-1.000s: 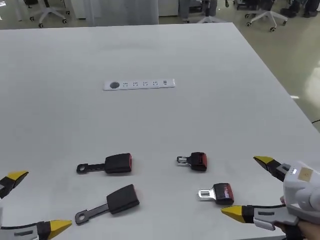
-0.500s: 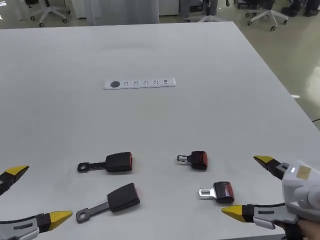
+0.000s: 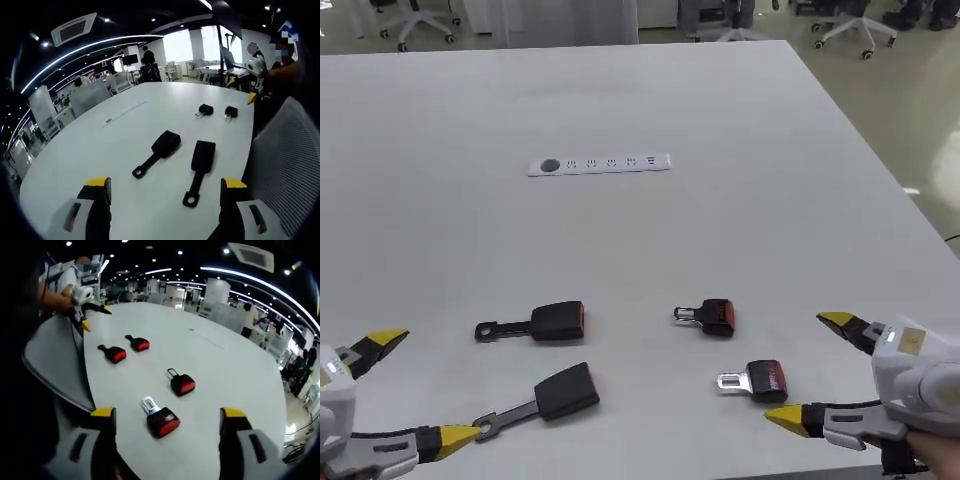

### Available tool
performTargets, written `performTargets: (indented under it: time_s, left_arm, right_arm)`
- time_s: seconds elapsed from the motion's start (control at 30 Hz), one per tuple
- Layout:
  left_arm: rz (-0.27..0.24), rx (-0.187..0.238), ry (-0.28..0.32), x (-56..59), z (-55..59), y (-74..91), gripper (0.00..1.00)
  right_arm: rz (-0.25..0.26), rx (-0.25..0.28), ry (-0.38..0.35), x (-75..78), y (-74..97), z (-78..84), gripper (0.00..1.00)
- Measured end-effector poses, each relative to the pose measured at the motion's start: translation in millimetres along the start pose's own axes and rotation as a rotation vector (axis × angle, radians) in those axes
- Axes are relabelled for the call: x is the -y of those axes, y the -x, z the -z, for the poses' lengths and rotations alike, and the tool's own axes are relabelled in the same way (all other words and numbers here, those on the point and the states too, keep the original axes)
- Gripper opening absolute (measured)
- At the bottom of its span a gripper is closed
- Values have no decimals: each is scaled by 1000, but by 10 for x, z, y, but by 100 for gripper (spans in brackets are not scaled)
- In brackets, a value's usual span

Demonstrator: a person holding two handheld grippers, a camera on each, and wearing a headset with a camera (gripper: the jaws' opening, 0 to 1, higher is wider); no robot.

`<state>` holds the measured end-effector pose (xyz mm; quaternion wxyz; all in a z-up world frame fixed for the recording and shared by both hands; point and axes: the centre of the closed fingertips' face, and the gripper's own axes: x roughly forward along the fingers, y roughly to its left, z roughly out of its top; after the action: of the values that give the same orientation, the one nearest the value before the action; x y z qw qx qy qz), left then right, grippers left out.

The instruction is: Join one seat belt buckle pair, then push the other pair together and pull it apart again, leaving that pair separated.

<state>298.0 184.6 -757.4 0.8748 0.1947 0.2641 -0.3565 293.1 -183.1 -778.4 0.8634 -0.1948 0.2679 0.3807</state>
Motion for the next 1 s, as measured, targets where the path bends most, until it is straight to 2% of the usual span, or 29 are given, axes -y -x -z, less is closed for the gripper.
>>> performTargets:
  time_s: [0.13, 0.23, 0.27, 0.33, 0.37, 0.4, 0.43, 0.53, 0.6, 0.7, 0.83, 0.93, 1.0]
  left_arm:
    - [44, -24, -15, 93, -16, -127, 82]
    - [82, -45, -34, 191, -24, -251, 79]
    - [92, -54, -47, 219, -26, -288, 78]
    - [107, -68, -68, 279, -42, -375, 76]
    - [117, -65, -72, 313, -67, -430, 76]
    - [127, -65, -71, 338, -78, -460, 75]
    - [140, -67, -72, 374, -92, -495, 71]
    - [188, -96, -88, 507, -97, -627, 63]
    - [202, -113, -108, 521, -40, -745, 62]
    - [240, -128, -138, 628, -46, -832, 62]
    - [286, -158, -177, 739, -14, -907, 62]
    - [297, -210, -237, 748, 74, -955, 57]
    - [300, -229, -242, 753, 95, -984, 53]
  right_arm:
    - [-17, -19, 32, 10, -45, 28, 81]
    - [-41, -53, 83, -3, -84, 72, 78]
    - [-41, -62, 75, 1, -96, 83, 76]
    - [-56, -60, 91, -11, -125, 71, 75]
    - [-82, -66, 112, -44, -142, 75, 70]
    - [-80, -75, 121, -37, -154, 90, 67]
    - [-93, -81, 159, -45, -180, 98, 67]
    - [-104, -99, 190, -43, -234, 126, 63]
    - [-135, -116, 206, -75, -262, 155, 57]
    - [-151, -138, 263, -62, -320, 183, 55]
    - [-186, -172, 271, -59, -370, 260, 50]
    - [-214, -219, 290, -50, -396, 391, 45]
    - [-232, -229, 297, -46, -413, 442, 44]
